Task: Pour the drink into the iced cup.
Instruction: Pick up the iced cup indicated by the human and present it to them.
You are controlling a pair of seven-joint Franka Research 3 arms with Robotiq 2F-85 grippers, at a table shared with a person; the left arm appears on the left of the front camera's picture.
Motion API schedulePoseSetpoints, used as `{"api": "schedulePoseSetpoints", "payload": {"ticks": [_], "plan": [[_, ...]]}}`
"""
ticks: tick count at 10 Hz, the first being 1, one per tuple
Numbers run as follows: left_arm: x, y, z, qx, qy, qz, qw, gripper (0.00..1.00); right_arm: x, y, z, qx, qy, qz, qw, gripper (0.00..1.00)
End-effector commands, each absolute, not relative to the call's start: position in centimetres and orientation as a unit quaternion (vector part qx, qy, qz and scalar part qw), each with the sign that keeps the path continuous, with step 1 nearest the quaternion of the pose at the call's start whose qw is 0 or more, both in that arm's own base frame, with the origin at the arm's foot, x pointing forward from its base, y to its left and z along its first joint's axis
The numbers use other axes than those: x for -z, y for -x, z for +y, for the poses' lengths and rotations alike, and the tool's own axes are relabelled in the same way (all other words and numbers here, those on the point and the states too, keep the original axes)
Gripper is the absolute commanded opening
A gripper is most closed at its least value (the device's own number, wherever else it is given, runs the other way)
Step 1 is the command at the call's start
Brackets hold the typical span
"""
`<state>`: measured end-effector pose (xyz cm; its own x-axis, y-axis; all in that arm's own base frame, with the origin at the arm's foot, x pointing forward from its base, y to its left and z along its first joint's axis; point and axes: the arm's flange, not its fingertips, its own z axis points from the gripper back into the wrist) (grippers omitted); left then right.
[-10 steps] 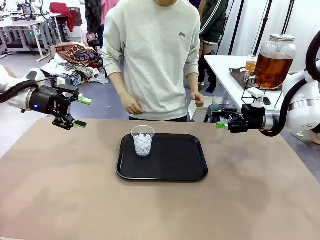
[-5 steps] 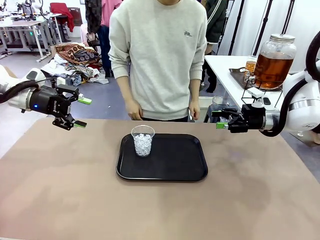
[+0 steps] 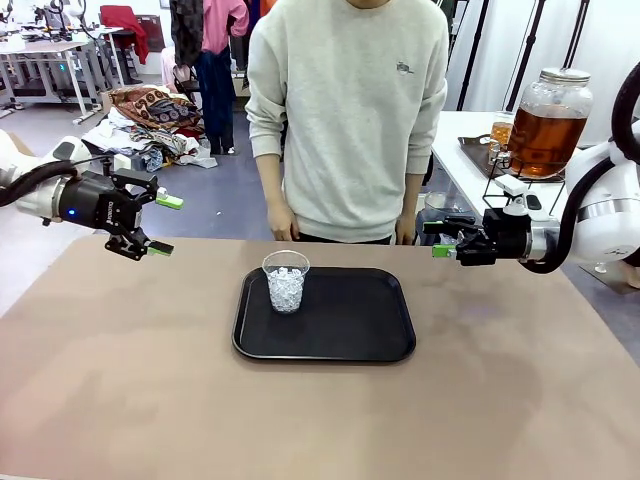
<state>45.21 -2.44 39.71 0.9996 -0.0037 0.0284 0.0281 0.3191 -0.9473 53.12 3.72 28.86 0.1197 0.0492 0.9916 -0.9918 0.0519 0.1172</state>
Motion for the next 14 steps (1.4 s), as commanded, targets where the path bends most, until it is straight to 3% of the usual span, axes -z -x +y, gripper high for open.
{"api": "schedulePoseSetpoints", "payload": {"ticks": [1,14], "plan": [[-39.82,-45.26,-2.45,0.007,0.585,-0.008,0.811,1.00,-29.13,-53.28,3.92,-0.471,-0.503,-0.467,0.554,1.00],[-39.82,-45.26,-2.45,0.007,0.585,-0.008,0.811,1.00,-29.13,-53.28,3.92,-0.471,-0.503,-0.467,0.554,1.00]]}}
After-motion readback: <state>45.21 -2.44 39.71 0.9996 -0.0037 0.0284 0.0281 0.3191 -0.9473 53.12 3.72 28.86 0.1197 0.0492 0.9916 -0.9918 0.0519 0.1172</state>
